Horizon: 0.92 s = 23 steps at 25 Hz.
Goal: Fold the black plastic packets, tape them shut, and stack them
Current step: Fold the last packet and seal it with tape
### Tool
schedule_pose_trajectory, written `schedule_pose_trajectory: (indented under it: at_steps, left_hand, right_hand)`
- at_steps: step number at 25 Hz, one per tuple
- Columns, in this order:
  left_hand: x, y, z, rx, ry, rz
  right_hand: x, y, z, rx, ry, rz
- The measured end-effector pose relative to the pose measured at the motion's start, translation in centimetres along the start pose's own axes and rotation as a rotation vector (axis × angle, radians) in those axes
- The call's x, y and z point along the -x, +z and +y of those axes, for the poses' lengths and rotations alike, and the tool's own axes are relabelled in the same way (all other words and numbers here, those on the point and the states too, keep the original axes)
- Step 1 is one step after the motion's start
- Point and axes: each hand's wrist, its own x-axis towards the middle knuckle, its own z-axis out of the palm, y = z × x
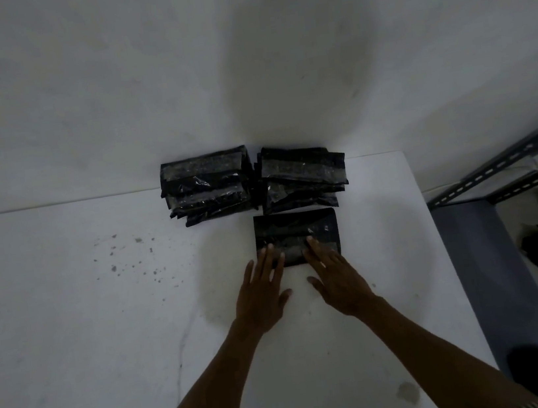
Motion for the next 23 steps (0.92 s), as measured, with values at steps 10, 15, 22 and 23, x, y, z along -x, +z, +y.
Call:
schedule_pose_trajectory:
  at_steps: [10, 15, 22, 23]
  left_hand:
    - [0.5, -1.5, -3.2, 0.152, -0.199, 0.116]
    - [-1.6, -0.7, -6.2, 0.17, -0.363, 0.11]
    - [-2.3, 0.4, -7.6, 0.116, -0.363, 0.193]
    - [-2.3, 0.4, -7.7, 0.11, -0.367, 0.198]
  right_hand:
    - [-3.4, -2.6, -1.4, 0.001, 0.059, 0.055]
    - [-6.7, -2.0, -1.9, 0.094, -0.023, -0.098]
    - [-8.0, -1.2, -1.9, 0.126, 0.014, -0.006]
    - [-7.9, -1.1, -2.0, 0.122, 0.006, 0.015]
